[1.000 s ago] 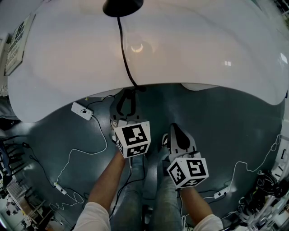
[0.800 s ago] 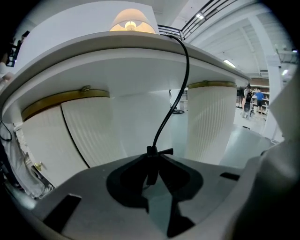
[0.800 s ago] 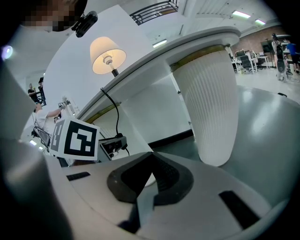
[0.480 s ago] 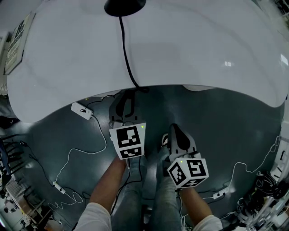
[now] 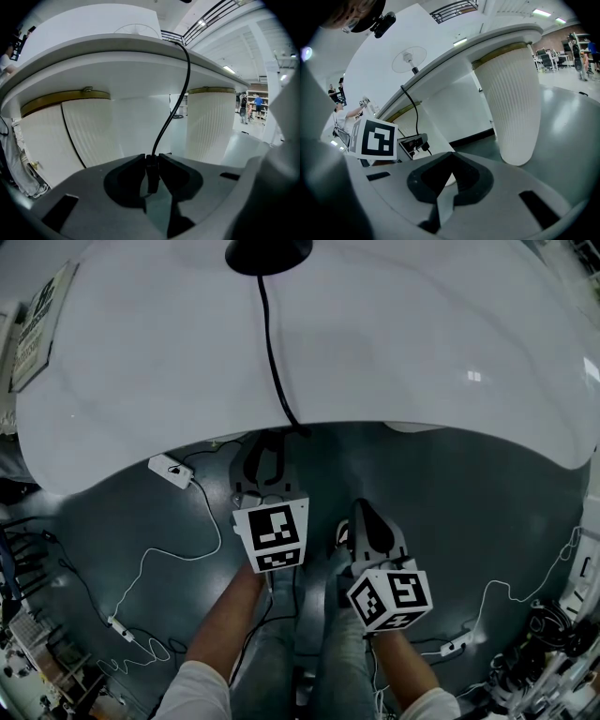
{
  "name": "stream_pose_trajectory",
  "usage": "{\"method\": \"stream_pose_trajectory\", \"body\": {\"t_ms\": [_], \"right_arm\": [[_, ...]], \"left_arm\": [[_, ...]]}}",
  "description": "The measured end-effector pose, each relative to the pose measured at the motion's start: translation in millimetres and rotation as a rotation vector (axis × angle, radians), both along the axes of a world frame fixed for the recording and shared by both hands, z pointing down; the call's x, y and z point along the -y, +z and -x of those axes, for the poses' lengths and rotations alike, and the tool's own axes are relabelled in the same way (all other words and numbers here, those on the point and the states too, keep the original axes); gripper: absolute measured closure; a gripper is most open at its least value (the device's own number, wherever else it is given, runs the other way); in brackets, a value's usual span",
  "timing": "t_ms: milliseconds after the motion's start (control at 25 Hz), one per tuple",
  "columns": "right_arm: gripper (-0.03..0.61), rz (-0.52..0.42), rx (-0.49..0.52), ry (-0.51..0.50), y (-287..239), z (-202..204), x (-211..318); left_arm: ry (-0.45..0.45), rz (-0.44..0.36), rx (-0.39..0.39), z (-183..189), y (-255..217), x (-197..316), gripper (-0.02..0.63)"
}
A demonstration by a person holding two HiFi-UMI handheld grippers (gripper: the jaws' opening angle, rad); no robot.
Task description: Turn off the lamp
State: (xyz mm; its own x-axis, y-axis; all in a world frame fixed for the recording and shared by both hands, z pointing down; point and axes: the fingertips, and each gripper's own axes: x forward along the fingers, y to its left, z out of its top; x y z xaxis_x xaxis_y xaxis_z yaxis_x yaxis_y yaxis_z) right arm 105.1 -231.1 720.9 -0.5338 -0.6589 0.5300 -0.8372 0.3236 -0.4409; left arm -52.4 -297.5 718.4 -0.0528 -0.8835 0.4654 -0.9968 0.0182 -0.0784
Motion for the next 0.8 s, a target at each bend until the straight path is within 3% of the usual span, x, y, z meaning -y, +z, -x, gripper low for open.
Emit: {"method": "stream_pose_trajectory", "body": {"t_ms": [560, 800], "right_arm": [[0.578, -0.016, -0.006, -0.007, -8.6, 7.5, -0.3], [0.578, -0.034, -0.006, -0.004, -22.0, 9.2, 2.1]], "left_arm": [[0.023, -0.05, 0.002, 0.4, -19.3, -6.2, 0.502], [-0.009, -0.042, -0.069, 0.6, -30.1, -19.3, 0.503]]}}
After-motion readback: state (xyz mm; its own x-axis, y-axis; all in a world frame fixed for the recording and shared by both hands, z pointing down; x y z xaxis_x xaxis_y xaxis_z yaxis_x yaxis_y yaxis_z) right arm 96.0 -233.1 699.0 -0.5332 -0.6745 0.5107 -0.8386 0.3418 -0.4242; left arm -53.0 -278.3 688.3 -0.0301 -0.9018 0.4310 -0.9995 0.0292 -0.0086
